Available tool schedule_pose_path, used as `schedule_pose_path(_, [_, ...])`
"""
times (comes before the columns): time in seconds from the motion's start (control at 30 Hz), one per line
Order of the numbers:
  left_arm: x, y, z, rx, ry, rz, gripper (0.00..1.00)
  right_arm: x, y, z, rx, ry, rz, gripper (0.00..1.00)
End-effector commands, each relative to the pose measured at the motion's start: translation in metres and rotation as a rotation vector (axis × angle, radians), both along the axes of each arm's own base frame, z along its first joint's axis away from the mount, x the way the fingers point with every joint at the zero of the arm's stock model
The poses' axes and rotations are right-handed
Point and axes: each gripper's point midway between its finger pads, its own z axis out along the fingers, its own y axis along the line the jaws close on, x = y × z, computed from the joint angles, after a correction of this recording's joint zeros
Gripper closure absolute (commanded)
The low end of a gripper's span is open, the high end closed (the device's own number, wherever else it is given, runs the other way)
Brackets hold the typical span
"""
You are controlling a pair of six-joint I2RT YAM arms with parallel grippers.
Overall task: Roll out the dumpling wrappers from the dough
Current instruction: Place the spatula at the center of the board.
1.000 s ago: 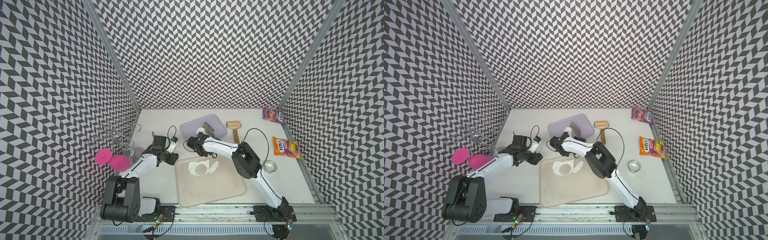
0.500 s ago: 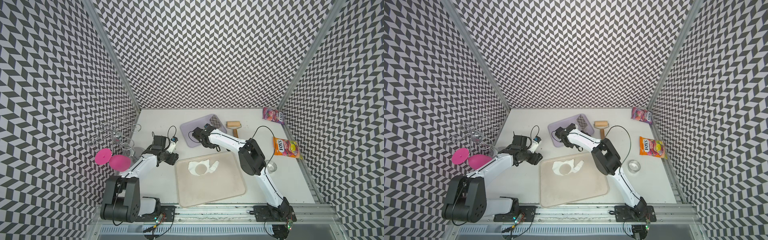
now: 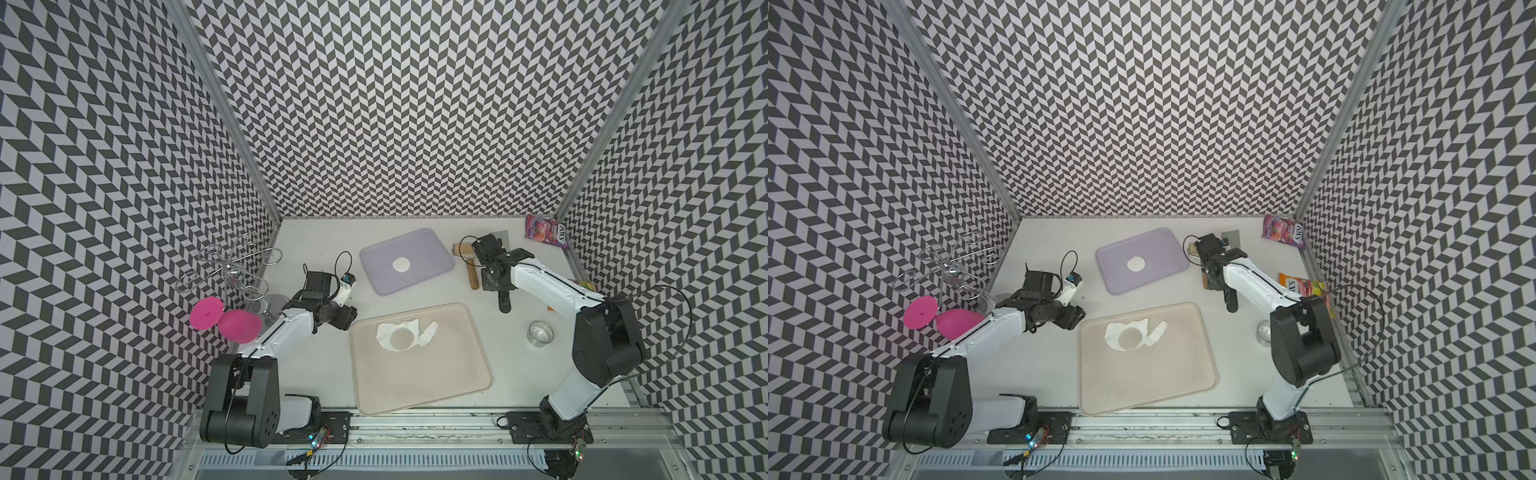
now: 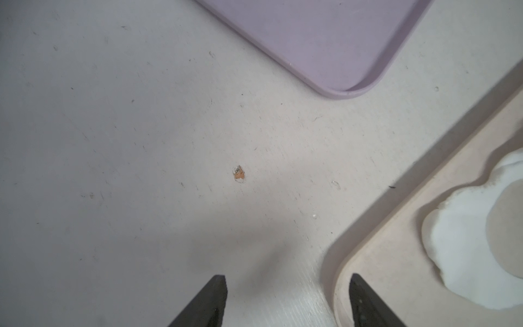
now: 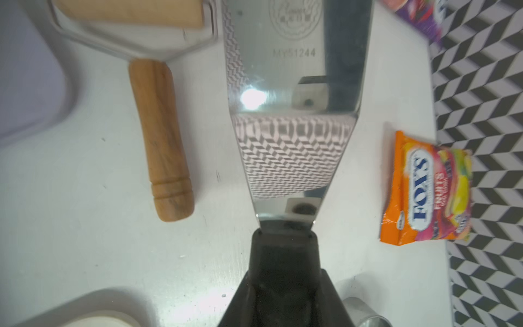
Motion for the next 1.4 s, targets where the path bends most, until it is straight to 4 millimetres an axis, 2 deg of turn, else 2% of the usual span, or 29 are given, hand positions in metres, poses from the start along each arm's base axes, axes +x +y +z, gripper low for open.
schedule_pose_path(0.0, [0.001, -0.002, 0.005, -0.019, -0.023, -0.007, 0.29, 0.017, 0.008, -0.001, 0.177, -0.092, -0.004, 1.0])
schedule_pose_path(0.1, [0.002, -0.002, 0.006, -0.019, -0.028, -0.005, 0.29, 0.017, -0.001, -0.016, 0.228, -0.085, -0.038, 1.0])
schedule_pose_path(0.37, [0.002, -0.001, 0.007, -0.017, -0.031, -0.003, 0.29, 0.025, -0.016, -0.052, 0.21, -0.023, -0.084, 1.0])
schedule_pose_path(0.53, [0.002, -0.001, 0.007, -0.017, -0.032, -0.001, 0.29, 0.031, -0.022, -0.061, 0.202, -0.027, -0.103, 0.99])
schedule_pose_path(0.67, [0.002, -0.001, 0.008, -0.016, -0.033, -0.002, 0.29, 0.034, -0.022, -0.07, 0.193, -0.02, -0.096, 0.93])
schedule_pose_path(0.77, [0.002, 0.0, 0.008, -0.016, -0.036, 0.001, 0.29, 0.036, -0.019, -0.069, 0.214, -0.037, -0.087, 0.78])
schedule_pose_path(0.87, [0.002, -0.001, 0.009, -0.016, -0.037, 0.001, 0.29, 0.039, -0.016, -0.053, 0.237, -0.084, -0.078, 0.58])
schedule_pose_path(1.03, [0.006, -0.001, 0.018, -0.022, -0.068, 0.004, 0.29, 0.046, -0.009, -0.014, 0.276, -0.163, -0.047, 0.38])
schedule_pose_path(1.23, [0.016, 0.003, 0.04, -0.017, -0.153, 0.026, 0.25, 0.047, -0.003, 0.042, 0.329, -0.296, -0.011, 0.21])
schedule_pose_path(1.37, [0.019, 0.003, 0.052, -0.025, -0.193, 0.035, 0.2, 0.041, 0.008, 0.077, 0.403, -0.398, 0.059, 0.2])
